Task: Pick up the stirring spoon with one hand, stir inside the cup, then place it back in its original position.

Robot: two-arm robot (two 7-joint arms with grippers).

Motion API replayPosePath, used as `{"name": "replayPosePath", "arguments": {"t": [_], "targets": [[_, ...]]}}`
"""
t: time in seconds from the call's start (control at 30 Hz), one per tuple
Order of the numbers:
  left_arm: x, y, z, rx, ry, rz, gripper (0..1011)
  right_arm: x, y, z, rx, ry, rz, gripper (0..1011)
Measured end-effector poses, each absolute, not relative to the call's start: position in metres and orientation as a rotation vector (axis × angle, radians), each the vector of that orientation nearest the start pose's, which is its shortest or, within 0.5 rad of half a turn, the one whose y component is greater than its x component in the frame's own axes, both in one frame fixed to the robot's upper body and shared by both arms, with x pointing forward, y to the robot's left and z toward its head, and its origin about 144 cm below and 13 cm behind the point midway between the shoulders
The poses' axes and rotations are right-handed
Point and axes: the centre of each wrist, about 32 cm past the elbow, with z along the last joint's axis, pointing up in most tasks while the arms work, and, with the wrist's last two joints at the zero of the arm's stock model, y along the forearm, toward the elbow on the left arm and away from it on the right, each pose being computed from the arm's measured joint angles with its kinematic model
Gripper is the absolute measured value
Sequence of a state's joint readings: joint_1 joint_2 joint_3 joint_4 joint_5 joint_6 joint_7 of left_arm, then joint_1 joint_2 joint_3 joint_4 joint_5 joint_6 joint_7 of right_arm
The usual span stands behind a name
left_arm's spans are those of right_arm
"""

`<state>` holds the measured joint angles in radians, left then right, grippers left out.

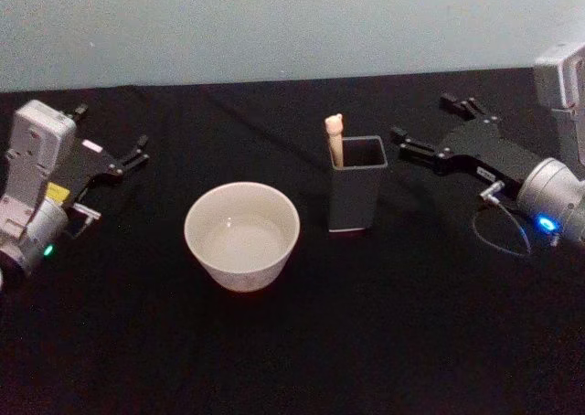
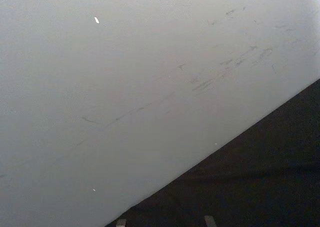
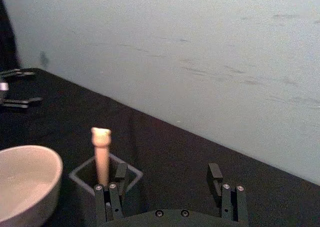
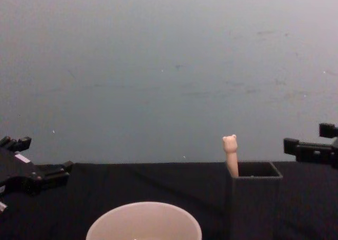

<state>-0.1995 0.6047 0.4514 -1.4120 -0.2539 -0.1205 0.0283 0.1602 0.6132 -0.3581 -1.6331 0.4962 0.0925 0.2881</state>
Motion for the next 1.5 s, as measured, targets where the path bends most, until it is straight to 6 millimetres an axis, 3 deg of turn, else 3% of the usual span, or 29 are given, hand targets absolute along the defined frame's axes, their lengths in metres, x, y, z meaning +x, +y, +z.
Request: {"name": "replayPosePath", "arguments": {"t": [0.57,1.5], "targets": [[0.489,0.31,1.14,0.304,-0.285,1.248,1001,0.489,-0.276,1.217,-0.205,0.047,-0.775,1002],[0.489,0.31,1.14,0.305,-0.285,1.248,1001,0.532,-0.243,1.221,-0.306,0.072,-0.783,1002]]}}
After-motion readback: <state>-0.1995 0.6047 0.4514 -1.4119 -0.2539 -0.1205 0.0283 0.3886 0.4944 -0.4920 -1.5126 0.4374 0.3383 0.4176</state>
